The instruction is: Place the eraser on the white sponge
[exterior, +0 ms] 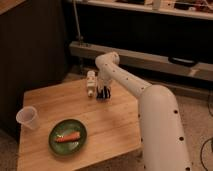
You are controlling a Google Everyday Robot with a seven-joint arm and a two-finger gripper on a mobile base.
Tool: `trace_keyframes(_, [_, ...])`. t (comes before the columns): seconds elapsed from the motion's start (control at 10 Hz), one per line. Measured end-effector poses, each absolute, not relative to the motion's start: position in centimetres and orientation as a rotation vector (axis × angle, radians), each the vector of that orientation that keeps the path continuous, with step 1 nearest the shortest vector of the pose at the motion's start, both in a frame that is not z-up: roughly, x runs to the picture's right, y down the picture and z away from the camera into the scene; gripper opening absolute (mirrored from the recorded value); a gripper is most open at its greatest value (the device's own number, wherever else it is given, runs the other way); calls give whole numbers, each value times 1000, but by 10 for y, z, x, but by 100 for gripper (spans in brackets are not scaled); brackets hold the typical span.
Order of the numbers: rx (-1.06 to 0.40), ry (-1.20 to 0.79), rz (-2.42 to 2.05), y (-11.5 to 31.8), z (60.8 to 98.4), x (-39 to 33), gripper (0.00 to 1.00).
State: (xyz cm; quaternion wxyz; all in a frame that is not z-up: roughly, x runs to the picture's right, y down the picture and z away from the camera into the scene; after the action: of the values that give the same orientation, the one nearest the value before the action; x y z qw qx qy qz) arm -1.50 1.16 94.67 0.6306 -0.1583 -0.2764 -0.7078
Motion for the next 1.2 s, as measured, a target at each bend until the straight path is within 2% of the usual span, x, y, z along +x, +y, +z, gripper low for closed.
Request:
trace_keyframes(0.1, [-366, -648, -1620, 15, 947, -16, 5])
trace_keyframes(0.2, [-368, -658, -1622, 18, 948, -17, 14])
trace_keyframes(0.7, [-372, -684, -1629, 25, 950, -22, 68])
trace_keyframes(0.8, [-372, -686, -1630, 26, 950, -23, 75])
trace_keyframes(0.9, [-373, -688, -1630, 27, 951, -23, 80])
trace_keyframes(1.2, [-374, -683, -1629, 26, 950, -19, 80])
